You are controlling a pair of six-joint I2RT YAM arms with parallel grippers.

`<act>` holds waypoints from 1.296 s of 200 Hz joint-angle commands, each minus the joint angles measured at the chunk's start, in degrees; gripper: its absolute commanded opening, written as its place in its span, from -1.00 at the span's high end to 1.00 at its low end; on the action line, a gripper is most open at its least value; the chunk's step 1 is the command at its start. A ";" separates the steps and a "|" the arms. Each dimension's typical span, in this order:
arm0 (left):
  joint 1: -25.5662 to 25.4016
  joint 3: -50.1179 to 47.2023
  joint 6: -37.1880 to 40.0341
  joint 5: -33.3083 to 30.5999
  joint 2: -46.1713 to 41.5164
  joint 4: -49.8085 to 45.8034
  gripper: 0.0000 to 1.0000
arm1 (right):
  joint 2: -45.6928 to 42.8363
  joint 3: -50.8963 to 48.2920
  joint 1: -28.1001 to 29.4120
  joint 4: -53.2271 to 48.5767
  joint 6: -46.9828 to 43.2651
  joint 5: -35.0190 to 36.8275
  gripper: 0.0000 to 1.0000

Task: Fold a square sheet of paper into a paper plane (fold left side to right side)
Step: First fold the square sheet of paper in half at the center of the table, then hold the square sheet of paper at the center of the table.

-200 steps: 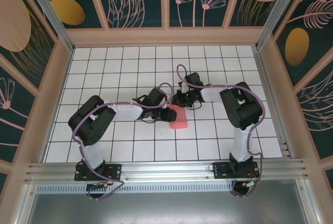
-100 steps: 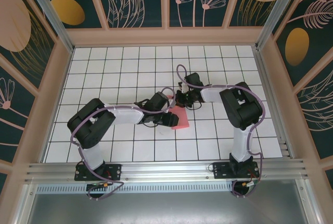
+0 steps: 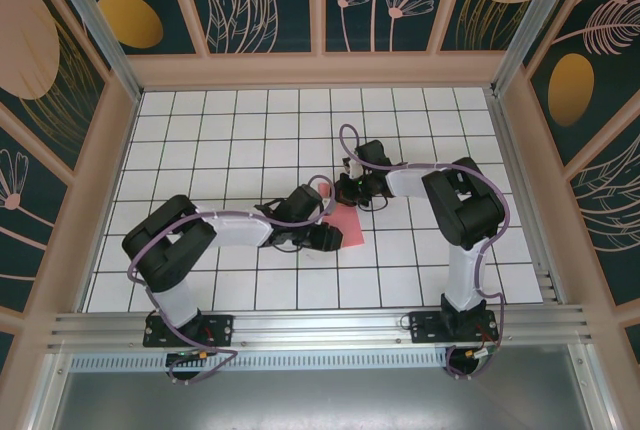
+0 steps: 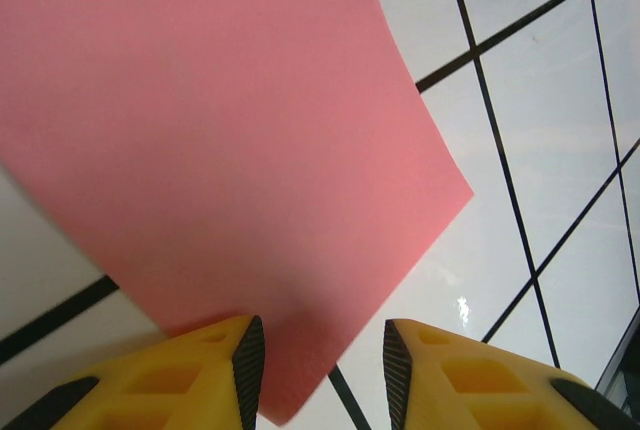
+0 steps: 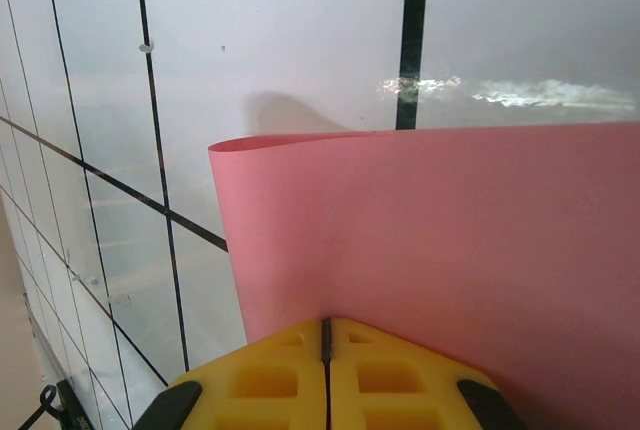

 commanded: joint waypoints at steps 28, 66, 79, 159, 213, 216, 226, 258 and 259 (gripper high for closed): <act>-2.29 -2.38 -1.57 4.13 -1.08 -6.11 0.21 | 3.75 -2.26 0.47 -2.46 0.72 6.05 0.85; -2.72 -1.60 -0.70 3.53 -1.75 -8.60 0.21 | 3.77 -2.31 0.47 -2.57 0.64 6.10 0.85; -2.89 -1.37 -0.60 3.35 -1.74 -9.15 0.21 | 3.81 -2.44 0.47 -2.55 0.55 6.12 0.85; -0.85 1.47 -1.52 3.36 -9.81 -8.03 0.11 | 3.48 -2.13 0.65 -2.49 0.55 5.42 0.85; 1.46 6.03 0.33 3.87 -3.00 -7.31 0.10 | 2.87 -2.04 0.82 -2.56 0.81 4.99 0.84; 1.48 6.34 0.45 3.85 -2.60 -7.32 0.10 | 2.81 -2.02 0.82 -2.51 0.81 4.95 0.84; 1.50 7.41 0.88 3.86 -0.03 -7.23 0.10 | 2.65 -2.00 0.91 -2.43 0.90 4.69 0.84; 1.53 8.27 0.71 3.62 3.51 -6.35 0.12 | 1.59 -1.84 0.91 -2.35 1.07 4.27 0.83; 1.51 8.29 0.71 3.61 3.59 -6.35 0.12 | 1.54 -1.88 0.91 -2.33 1.07 4.25 0.83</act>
